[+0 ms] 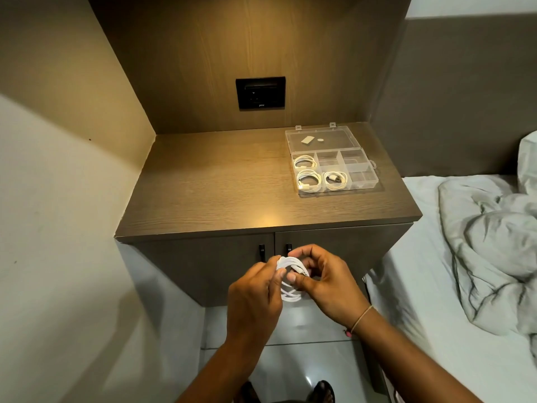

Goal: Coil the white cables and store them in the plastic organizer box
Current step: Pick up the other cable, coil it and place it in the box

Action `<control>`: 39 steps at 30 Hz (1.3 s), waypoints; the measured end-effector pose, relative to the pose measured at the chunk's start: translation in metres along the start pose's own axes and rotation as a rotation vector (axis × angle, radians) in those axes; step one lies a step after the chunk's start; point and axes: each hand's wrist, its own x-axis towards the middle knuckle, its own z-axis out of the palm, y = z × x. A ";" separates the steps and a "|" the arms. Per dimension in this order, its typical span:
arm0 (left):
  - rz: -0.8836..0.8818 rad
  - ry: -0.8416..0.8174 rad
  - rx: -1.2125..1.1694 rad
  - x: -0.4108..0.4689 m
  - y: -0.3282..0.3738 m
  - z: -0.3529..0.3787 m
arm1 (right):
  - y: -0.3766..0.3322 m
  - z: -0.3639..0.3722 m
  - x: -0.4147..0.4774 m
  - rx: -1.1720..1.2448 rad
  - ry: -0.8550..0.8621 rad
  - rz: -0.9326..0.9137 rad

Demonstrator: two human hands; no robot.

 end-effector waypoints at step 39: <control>-0.253 -0.005 -0.220 0.077 0.062 0.091 | 0.027 -0.071 0.040 -0.238 0.553 -0.034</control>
